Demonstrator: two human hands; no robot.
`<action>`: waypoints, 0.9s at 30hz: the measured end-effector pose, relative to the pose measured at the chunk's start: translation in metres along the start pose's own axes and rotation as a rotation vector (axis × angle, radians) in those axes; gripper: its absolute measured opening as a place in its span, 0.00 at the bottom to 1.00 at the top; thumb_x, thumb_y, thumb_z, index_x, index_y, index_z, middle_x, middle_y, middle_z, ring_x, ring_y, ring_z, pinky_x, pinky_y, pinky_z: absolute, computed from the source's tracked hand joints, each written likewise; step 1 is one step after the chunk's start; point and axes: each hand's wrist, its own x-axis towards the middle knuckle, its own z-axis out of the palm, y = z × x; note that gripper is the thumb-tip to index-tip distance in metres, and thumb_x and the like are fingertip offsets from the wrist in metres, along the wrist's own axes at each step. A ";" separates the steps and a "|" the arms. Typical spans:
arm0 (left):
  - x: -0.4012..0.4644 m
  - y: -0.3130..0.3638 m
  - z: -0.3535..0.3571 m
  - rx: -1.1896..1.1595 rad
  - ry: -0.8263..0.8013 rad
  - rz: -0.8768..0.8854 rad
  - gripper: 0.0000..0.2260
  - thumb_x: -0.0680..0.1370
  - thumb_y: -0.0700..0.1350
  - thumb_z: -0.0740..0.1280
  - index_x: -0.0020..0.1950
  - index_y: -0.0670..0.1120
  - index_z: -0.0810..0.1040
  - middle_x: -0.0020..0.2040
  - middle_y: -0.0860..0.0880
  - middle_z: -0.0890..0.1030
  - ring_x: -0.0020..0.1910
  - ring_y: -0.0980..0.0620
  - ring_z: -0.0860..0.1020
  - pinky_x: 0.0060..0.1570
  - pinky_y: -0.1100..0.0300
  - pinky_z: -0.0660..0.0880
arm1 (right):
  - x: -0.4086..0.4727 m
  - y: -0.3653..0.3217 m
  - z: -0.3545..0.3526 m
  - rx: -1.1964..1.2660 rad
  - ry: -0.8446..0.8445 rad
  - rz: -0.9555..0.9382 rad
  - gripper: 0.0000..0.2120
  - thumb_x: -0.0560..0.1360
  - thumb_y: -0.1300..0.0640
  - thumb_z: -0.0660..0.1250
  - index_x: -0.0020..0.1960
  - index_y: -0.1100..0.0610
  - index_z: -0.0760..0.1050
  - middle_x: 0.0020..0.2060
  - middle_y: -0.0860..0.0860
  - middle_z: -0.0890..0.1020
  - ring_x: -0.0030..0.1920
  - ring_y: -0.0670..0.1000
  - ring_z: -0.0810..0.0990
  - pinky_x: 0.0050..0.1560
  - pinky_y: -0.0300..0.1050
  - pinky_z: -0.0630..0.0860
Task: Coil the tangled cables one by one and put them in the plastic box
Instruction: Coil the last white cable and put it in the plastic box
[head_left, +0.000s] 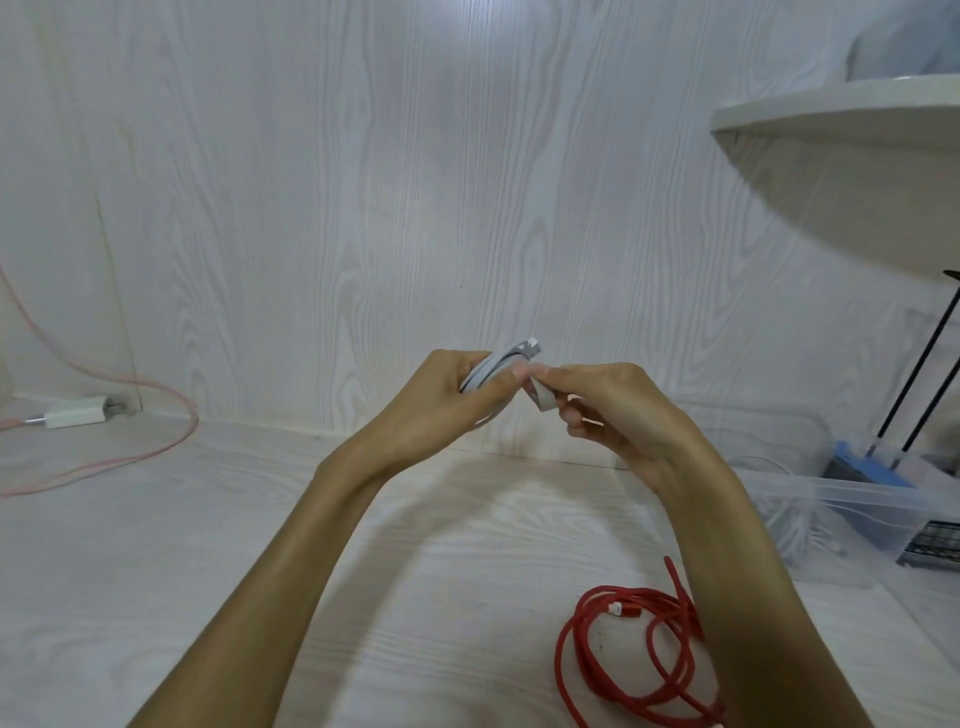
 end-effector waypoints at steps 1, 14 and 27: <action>0.001 0.000 -0.001 -0.005 0.024 -0.006 0.16 0.79 0.54 0.63 0.32 0.53 0.74 0.27 0.55 0.64 0.27 0.57 0.62 0.28 0.71 0.59 | -0.001 0.000 0.000 -0.021 -0.030 -0.027 0.11 0.73 0.52 0.71 0.44 0.60 0.83 0.33 0.50 0.78 0.27 0.43 0.71 0.31 0.33 0.72; 0.008 -0.011 -0.018 -0.134 0.175 -0.168 0.14 0.79 0.49 0.65 0.33 0.49 0.73 0.24 0.58 0.67 0.25 0.59 0.65 0.32 0.66 0.63 | -0.007 -0.007 0.017 0.318 -0.212 -0.207 0.17 0.73 0.48 0.68 0.28 0.53 0.74 0.41 0.56 0.84 0.34 0.51 0.82 0.37 0.39 0.79; 0.005 -0.013 -0.012 0.048 0.190 -0.076 0.17 0.80 0.47 0.62 0.38 0.36 0.72 0.26 0.56 0.66 0.25 0.59 0.63 0.26 0.72 0.60 | -0.003 0.007 0.031 0.229 -0.044 0.014 0.04 0.75 0.63 0.67 0.48 0.60 0.80 0.36 0.51 0.86 0.34 0.49 0.85 0.33 0.33 0.78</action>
